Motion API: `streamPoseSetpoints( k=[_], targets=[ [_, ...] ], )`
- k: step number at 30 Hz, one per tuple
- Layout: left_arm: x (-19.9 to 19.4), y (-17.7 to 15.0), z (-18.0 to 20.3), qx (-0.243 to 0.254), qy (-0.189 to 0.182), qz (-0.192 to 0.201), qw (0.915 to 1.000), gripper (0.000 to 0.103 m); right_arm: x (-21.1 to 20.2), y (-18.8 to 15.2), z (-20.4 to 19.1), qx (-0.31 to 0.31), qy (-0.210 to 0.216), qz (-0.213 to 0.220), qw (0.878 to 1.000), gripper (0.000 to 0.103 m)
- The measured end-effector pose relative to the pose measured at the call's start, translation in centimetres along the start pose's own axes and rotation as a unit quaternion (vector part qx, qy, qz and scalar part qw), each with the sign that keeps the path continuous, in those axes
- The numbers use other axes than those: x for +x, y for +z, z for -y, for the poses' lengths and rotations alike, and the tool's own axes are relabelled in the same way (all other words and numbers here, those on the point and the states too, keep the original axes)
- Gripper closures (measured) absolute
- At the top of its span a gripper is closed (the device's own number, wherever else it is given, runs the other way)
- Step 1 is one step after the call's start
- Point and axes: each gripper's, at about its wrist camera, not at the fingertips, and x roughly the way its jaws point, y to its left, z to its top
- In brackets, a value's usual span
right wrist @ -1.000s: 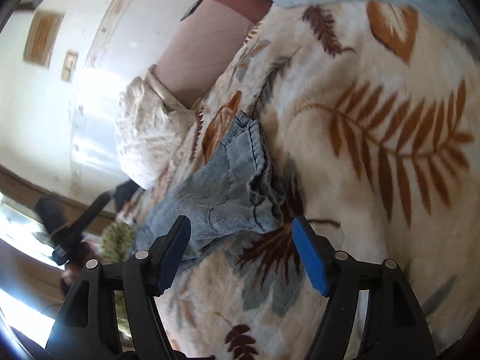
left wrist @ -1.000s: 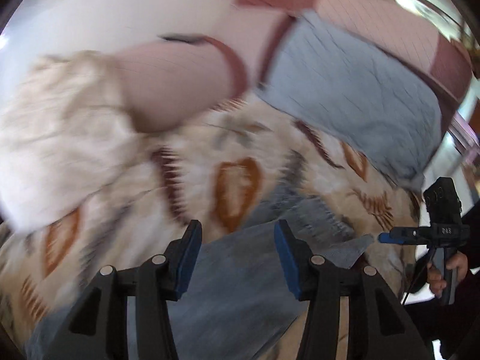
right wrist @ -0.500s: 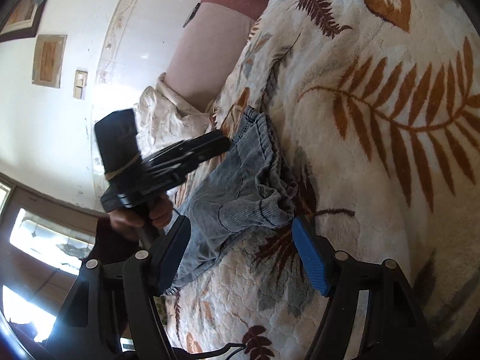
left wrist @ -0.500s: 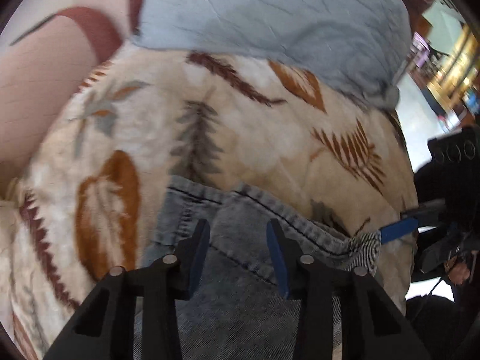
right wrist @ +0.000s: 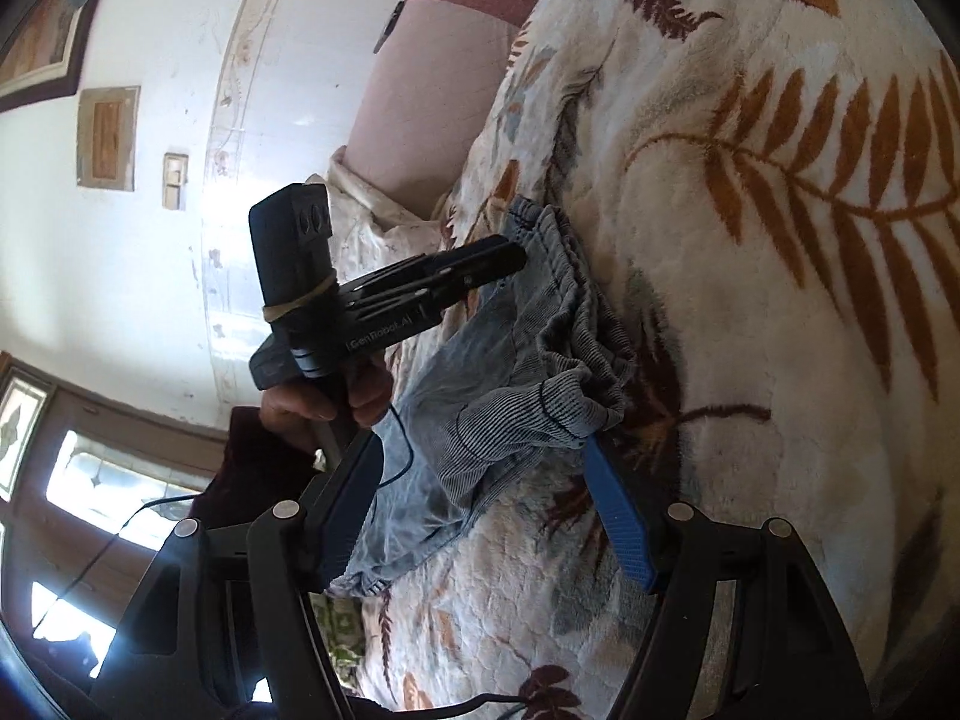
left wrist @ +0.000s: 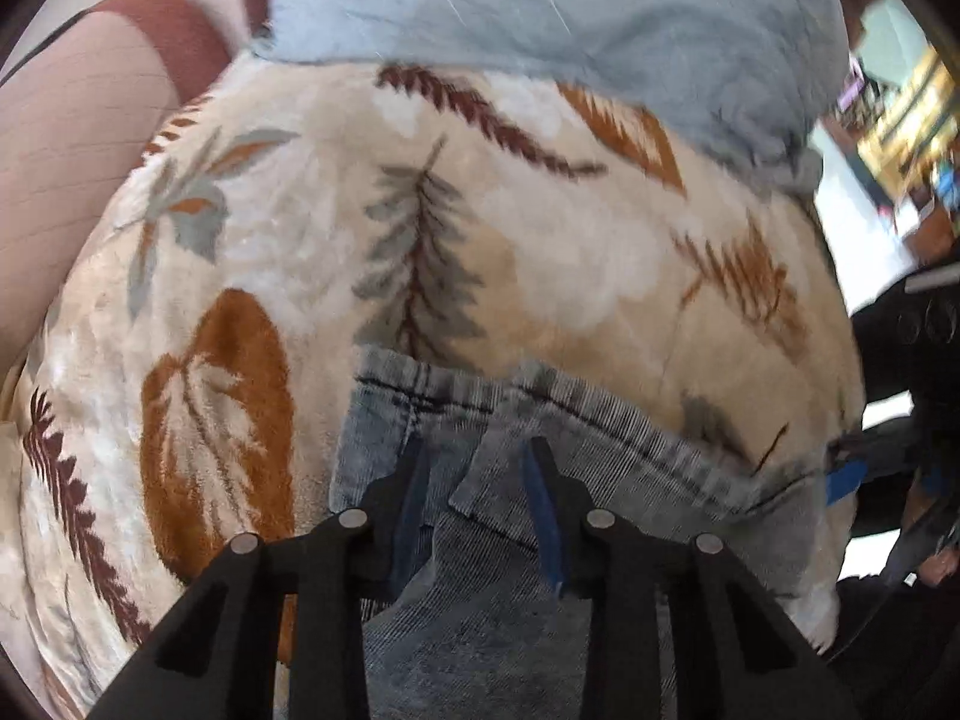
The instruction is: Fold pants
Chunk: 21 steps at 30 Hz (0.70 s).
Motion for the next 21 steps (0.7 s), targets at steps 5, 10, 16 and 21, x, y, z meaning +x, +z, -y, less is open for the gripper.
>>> streamPoseSetpoints(
  k=[5, 10, 16, 21],
  targets=[
    [0.4, -0.2, 0.7, 0.013, -0.037, -0.013, 0.9992, 0.071, 0.4, 0.1, 0.5, 0.01, -0.01, -0.004, 1.0, 0.046],
    [0.5, -0.5, 1.5, 0.042, -0.034, -0.022, 0.9983, 0.071, 0.6, 0.2, 1.3, 0.03, -0.005, -0.002, 1.0, 0.048],
    [1.0, -0.2, 1.2, 0.028, -0.024, -0.021, 0.9991, 0.078, 0.9, 0.0, 1.5, 0.021, -0.017, -0.002, 1.0, 0.059],
    [0.8, -0.4, 1.3, 0.032, -0.02, -0.016, 0.9992, 0.088, 0.7, -0.1, 1.3, 0.011, -0.019, 0.003, 1.0, 0.07]
  ],
)
